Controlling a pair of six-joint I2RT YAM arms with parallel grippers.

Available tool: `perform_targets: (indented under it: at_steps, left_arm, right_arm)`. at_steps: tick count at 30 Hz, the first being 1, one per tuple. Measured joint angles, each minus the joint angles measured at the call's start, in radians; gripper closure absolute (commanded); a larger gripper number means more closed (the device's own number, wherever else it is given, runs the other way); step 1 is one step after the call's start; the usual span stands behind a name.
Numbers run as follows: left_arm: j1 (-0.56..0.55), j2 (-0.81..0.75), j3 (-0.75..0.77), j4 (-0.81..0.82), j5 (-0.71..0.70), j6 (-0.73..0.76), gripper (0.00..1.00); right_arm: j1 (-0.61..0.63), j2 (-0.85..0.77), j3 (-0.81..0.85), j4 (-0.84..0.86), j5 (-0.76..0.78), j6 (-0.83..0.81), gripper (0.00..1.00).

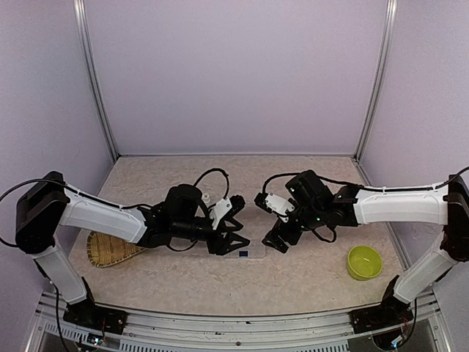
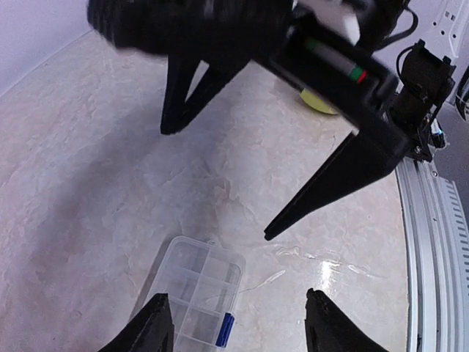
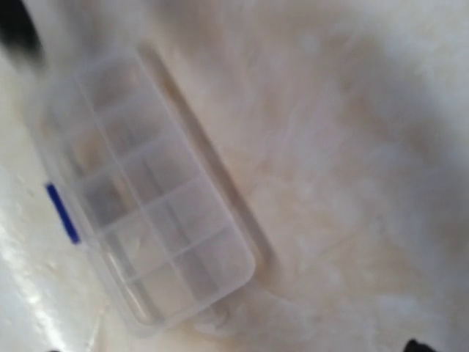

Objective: Sort the pills into containers
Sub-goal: Place the pill container at the center of the board, then open the lid of the pill container.

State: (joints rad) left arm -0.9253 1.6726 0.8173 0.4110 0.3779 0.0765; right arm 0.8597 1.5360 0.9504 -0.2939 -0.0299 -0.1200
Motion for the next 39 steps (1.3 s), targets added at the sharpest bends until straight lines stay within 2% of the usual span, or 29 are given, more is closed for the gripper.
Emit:
perform_targets:
  at_steps: [7,16,25,36,39]
  left_arm:
    - [0.006,0.07,0.059,-0.079,0.033,0.047,0.54]
    - [0.01,0.148,0.113,-0.164,0.032,0.09,0.59]
    - [0.016,0.192,0.144,-0.204,0.033,0.12,0.64]
    - [0.022,0.218,0.154,-0.226,0.035,0.137,0.65]
    - [0.022,0.23,0.155,-0.227,0.039,0.138,0.69]
  right_arm:
    - [-0.016,-0.132,-0.011,-0.025,0.002,0.042,0.0]
    - [-0.019,-0.23,-0.026,-0.05,0.005,0.066,0.0]
    - [-0.02,-0.254,-0.034,-0.055,0.004,0.067,0.0]
    - [-0.02,-0.259,-0.039,-0.054,-0.01,0.066,0.0]
    - [-0.02,-0.259,-0.039,-0.054,-0.012,0.067,0.0]
